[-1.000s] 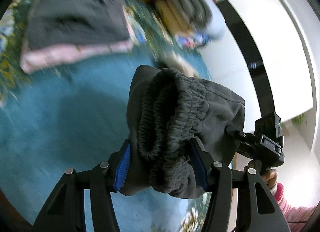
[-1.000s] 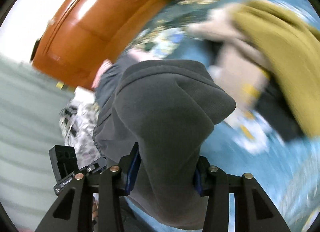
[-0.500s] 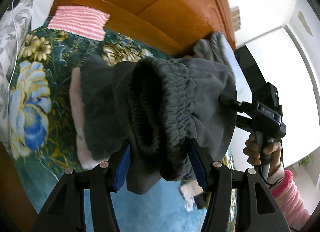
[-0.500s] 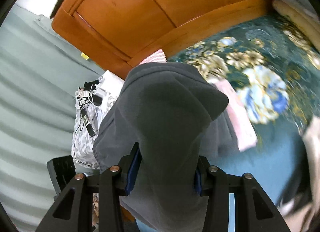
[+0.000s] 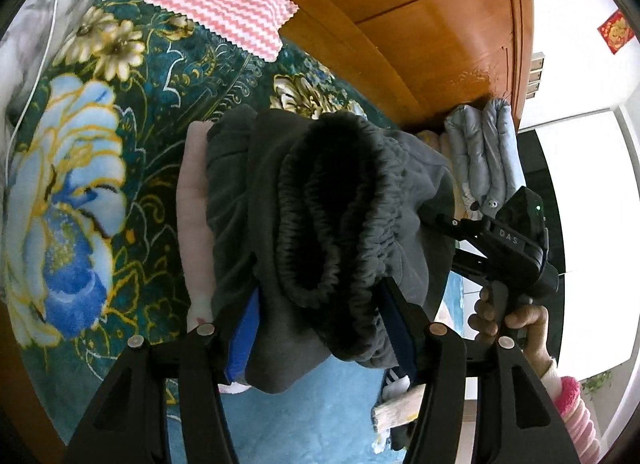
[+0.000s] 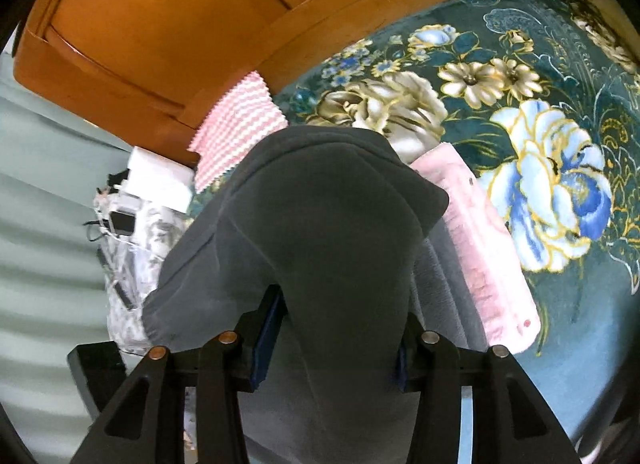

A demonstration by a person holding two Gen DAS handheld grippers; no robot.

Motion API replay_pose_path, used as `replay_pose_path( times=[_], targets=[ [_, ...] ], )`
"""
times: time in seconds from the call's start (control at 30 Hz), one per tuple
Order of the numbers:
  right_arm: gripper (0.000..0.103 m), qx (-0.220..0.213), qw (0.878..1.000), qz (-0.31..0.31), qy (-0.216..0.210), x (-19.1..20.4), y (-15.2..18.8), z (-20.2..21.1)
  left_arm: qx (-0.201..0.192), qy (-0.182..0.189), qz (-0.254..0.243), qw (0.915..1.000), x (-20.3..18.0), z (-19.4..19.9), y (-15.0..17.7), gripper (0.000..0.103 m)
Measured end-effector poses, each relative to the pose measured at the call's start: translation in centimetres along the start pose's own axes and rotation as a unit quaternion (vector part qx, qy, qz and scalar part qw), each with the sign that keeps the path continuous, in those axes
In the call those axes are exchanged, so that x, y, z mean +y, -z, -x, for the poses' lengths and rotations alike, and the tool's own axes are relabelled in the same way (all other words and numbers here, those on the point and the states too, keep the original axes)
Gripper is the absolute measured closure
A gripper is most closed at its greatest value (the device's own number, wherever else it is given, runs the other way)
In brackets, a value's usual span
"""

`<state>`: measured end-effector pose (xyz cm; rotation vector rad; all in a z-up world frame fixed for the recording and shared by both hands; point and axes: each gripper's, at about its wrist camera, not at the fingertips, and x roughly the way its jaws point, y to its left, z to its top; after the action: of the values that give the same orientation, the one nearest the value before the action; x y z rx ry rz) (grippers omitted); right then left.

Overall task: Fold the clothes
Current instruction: 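Carry the folded garment with both grippers toward the pink cloth by the headboard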

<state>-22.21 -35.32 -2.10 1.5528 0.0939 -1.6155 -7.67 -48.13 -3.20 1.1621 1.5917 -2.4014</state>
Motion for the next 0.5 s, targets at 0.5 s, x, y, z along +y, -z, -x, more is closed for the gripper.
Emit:
replay_pose_path(
  times=[0.5],
  targets=[
    [0.041, -0.066, 0.993, 0.088, 0.052, 1.9, 0.6, 5.9, -0.076, -0.057, -0.109, 0.9895, -7.8, 5.0, -0.6, 0.042]
  ],
)
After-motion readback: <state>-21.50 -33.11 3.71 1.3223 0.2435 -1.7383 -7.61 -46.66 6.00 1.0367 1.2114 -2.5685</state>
